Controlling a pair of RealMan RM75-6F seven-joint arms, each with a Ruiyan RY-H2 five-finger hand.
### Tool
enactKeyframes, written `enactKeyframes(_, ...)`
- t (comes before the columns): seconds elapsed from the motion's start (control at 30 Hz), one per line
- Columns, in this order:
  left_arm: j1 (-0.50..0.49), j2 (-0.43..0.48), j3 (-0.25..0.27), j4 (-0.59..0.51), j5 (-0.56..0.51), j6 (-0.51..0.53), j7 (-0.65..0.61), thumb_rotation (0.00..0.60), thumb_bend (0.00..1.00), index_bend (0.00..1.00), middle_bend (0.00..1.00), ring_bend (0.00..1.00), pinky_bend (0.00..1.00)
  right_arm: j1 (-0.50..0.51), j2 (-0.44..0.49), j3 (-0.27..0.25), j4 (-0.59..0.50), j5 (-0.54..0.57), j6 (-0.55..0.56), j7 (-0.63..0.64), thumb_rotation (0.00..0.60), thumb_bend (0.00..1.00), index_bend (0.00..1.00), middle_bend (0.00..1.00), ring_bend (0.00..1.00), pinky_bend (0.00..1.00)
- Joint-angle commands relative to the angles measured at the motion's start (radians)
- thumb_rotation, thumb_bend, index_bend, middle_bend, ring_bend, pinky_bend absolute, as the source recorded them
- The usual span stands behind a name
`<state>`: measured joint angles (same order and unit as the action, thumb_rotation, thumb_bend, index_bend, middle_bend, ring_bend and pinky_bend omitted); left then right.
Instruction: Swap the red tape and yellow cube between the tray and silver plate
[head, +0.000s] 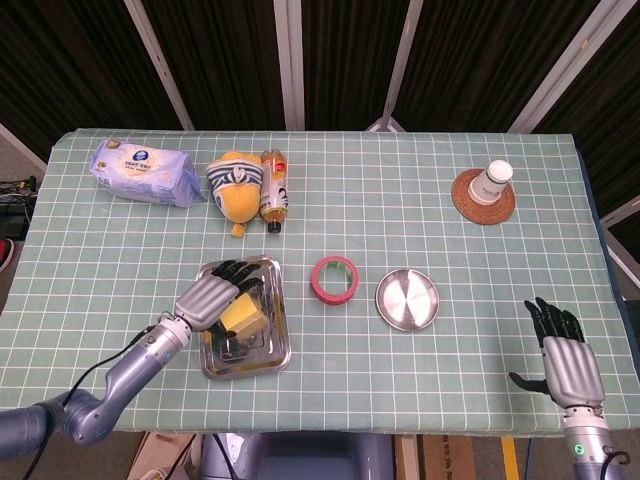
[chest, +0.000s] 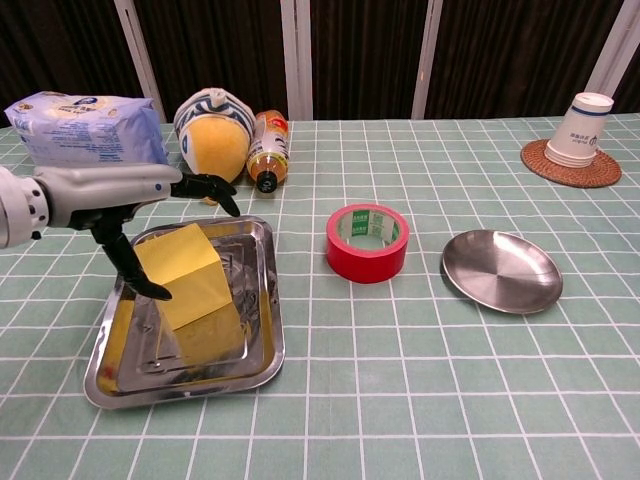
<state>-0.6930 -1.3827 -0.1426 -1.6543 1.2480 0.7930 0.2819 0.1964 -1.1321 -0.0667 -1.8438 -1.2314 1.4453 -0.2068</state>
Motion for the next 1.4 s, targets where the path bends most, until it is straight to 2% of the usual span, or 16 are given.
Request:
enactKeyframes(0.03, -0.009, -0.006, 0.015, 0.013, 0.002, -0.008, -0.003, 0.6, 0.07, 0.18, 0.01, 0.01, 0.14, -0.005, -0.002, 0.009, 0.0, 0.001, -0.006, 0.0, 0.6, 0.03, 0.0, 0.0, 0.0, 0.0)
enactKeyframes(0.13, -0.013, -0.003, 0.024, 0.013, 0.006, -0.006, -0.001, 0.6, 0.08, 0.19, 0.05, 0.03, 0.18, -0.01, -0.004, 0.018, 0.0, -0.004, -0.007, 0.003, 0.6, 0.03, 0.0, 0.0, 0.0, 0.0)
enactKeyframes(0.27, -0.021, -0.002, 0.038, 0.016, -0.007, -0.014, 0.012, 0.6, 0.11, 0.21, 0.08, 0.04, 0.18, -0.022, -0.007, 0.028, 0.0, -0.011, -0.004, 0.012, 0.6, 0.03, 0.0, 0.0, 0.0, 0.0)
enactKeyframes(0.47, -0.031, -0.002, 0.05, 0.013, -0.013, -0.008, 0.025, 0.6, 0.26, 0.32, 0.21, 0.14, 0.27, -0.034, -0.011, 0.042, 0.002, -0.022, -0.005, 0.02, 0.6, 0.03, 0.0, 0.0, 0.0, 0.0)
enactKeyframes(0.73, -0.041, 0.012, 0.054, -0.001, -0.029, 0.009, 0.046, 0.6, 0.39, 0.41, 0.34, 0.25, 0.37, -0.04, -0.012, 0.063, 0.017, -0.021, -0.029, 0.053, 0.6, 0.03, 0.0, 0.0, 0.0, 0.0)
enactKeyframes(0.93, -0.047, 0.005, 0.036, -0.034, 0.009, 0.044, 0.006, 0.6, 0.4, 0.42, 0.34, 0.25, 0.37, -0.049, -0.016, 0.074, 0.023, -0.028, -0.031, 0.064, 0.6, 0.03, 0.0, 0.0, 0.0, 0.0)
enactKeyframes(1.0, -0.063, 0.015, 0.009, -0.11, 0.034, 0.044, -0.037, 0.6, 0.4, 0.42, 0.34, 0.25, 0.37, -0.053, -0.013, 0.081, 0.023, -0.022, -0.035, 0.077, 0.6, 0.03, 0.0, 0.0, 0.0, 0.0)
enactKeyframes(1.17, -0.098, 0.004, -0.01, -0.161, 0.042, 0.035, -0.02, 0.6, 0.4, 0.42, 0.33, 0.25, 0.37, -0.059, -0.008, 0.09, 0.026, -0.022, -0.038, 0.087, 0.6, 0.03, 0.0, 0.0, 0.0, 0.0)
enactKeyframes(1.23, -0.142, -0.044, -0.026, -0.17, 0.009, 0.004, 0.021, 0.6, 0.4, 0.42, 0.32, 0.25, 0.37, -0.063, -0.003, 0.097, 0.029, -0.021, -0.036, 0.097, 0.6, 0.03, 0.0, 0.0, 0.0, 0.0)
enactKeyframes(1.4, -0.236, -0.161, -0.04, -0.119, -0.156, -0.018, 0.185, 0.6, 0.39, 0.42, 0.31, 0.25, 0.37, -0.073, 0.008, 0.104, 0.033, -0.029, -0.039, 0.124, 0.6, 0.03, 0.0, 0.0, 0.0, 0.0)
